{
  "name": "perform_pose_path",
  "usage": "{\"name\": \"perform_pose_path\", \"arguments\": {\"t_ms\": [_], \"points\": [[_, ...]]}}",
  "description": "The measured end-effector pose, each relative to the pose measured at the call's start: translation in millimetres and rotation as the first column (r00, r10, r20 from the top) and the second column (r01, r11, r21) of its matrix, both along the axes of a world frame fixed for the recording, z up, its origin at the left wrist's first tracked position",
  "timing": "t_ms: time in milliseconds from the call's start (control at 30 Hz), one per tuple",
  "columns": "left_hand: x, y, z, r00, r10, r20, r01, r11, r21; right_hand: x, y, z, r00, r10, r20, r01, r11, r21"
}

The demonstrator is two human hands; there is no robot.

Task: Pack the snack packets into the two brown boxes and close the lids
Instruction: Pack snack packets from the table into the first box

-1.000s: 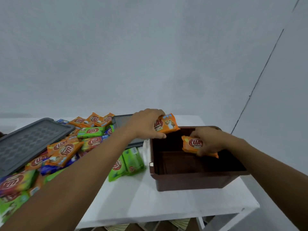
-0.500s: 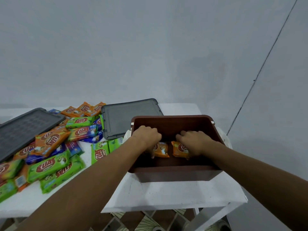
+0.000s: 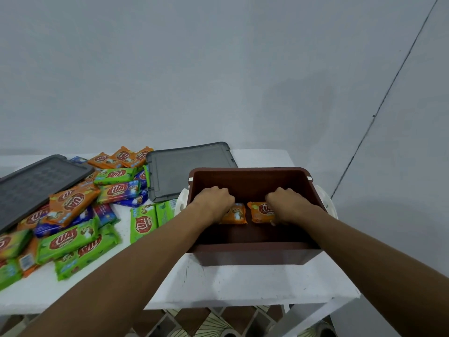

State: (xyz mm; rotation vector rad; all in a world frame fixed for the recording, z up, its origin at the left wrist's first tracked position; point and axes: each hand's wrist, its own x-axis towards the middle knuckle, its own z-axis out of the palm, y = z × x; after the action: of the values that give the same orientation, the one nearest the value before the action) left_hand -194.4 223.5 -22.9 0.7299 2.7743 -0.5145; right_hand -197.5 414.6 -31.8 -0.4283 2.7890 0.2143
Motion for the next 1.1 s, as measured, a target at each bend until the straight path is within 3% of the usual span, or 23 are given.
{"name": "perform_pose_path", "arguments": {"t_ms": [100,200,267,367,433,600,700,833,967,1100], "points": [[3,-2,11,0.998,-0.018,0.066,0.019,0.999,-0.026,1,-2,11,0.998,-0.018,0.068,0.02,0.999,-0.026],[4,-20,26,0.997,-0.058,0.053,0.058,0.998,-0.004,4,-8,24,0.999,0.014,0.035,-0.012,0.997,-0.08],[4,-44,34,0.993,-0.113,-0.02,0.114,0.984,0.138,5,-20,33,0.999,0.032,-0.033,-0.036,0.99,-0.136],[4,-92,37,0.992,-0.075,-0.102,0.115,0.867,0.484,6,-47,42,0.994,0.034,-0.099,-0.055,0.975,-0.215],[6,-126,34,0.985,-0.041,-0.167,0.129,0.821,0.557,8,-69,49,0.987,0.05,-0.155,-0.09,0.96,-0.264],[22,-220,23,0.997,0.067,-0.05,-0.035,0.879,0.476,21,-136,62,0.938,0.052,-0.342,-0.198,0.892,-0.406],[36,-264,16,0.993,0.117,0.001,-0.107,0.905,0.412,30,-175,66,0.919,0.115,-0.377,-0.278,0.867,-0.413],[54,-307,8,0.983,0.184,0.019,-0.178,0.912,0.37,43,-235,61,0.922,0.224,-0.317,-0.326,0.89,-0.319],[70,-344,-7,0.967,0.241,0.085,-0.255,0.923,0.287,52,-284,27,0.969,0.207,-0.133,-0.225,0.964,-0.14],[75,-359,-22,0.978,0.204,0.053,-0.211,0.942,0.262,67,-308,-10,0.975,0.201,-0.098,-0.203,0.979,-0.016]]}}
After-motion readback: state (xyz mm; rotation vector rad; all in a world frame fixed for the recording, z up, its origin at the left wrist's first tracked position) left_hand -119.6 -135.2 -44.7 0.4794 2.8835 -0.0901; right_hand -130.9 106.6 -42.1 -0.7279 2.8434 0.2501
